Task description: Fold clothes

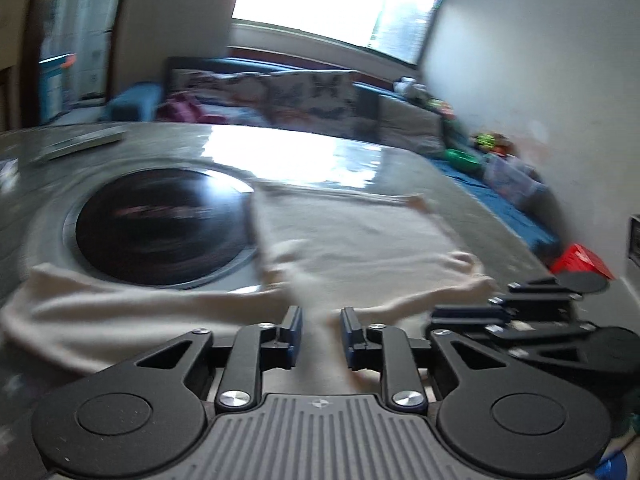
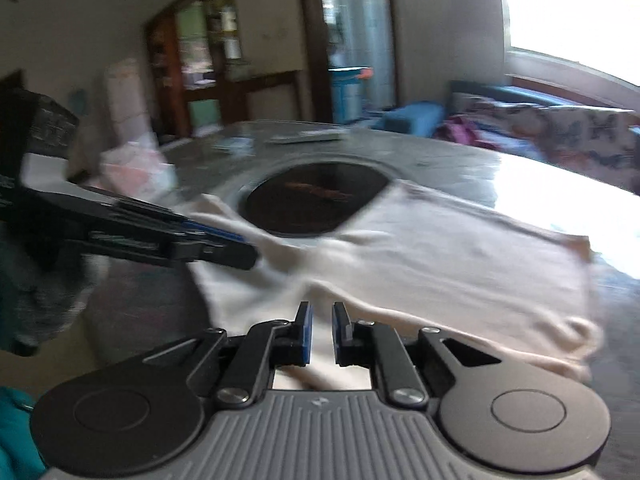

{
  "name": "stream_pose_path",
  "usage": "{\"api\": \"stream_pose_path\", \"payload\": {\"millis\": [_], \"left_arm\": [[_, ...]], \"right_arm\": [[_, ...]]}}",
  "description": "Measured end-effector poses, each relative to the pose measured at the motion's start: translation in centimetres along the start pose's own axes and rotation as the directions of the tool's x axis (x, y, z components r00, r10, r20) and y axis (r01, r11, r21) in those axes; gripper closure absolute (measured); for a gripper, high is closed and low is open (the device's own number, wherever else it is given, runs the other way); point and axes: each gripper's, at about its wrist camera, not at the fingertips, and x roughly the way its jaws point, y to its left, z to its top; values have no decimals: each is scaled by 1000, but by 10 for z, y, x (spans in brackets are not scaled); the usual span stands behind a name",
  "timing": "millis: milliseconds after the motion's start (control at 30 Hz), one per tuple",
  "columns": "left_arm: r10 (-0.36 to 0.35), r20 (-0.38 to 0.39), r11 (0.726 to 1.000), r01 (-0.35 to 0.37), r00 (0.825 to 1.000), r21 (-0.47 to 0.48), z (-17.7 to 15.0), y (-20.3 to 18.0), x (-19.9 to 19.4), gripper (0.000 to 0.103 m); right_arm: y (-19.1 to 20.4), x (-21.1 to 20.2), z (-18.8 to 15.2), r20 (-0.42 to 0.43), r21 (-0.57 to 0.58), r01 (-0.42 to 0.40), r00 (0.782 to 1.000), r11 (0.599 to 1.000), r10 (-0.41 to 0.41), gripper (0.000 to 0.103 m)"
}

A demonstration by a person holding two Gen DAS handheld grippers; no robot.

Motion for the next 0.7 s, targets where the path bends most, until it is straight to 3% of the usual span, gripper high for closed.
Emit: {"api": "stream_pose_path", "payload": {"millis": [133,233,367,433,700], "left_arm": [[-81,-24,995,83,996,54,1,-22,22,89],[-70,-53,996,73,996,53,1,-24,41,89],[-16,-86,1000,18,996,18,-1,-13,57,93],[-14,-91,1000,15,996,9,-2,-9,58,94],[-1,-88,1000,2,996,3,-3,-8,52,93]], "right_arm": [[-21,-6,-13,-26,31,144,989,989,-143,93],[-34,-9,-25,-45,66,202,979,977,-199,93],[-44,-14,-43,-69,100,221,974,970,-215,89],[-44,-18,-47,-67,88,227,973,970,-222,84],[-25,-22,-45,-53,7,218,975,976,-217,84]]}}
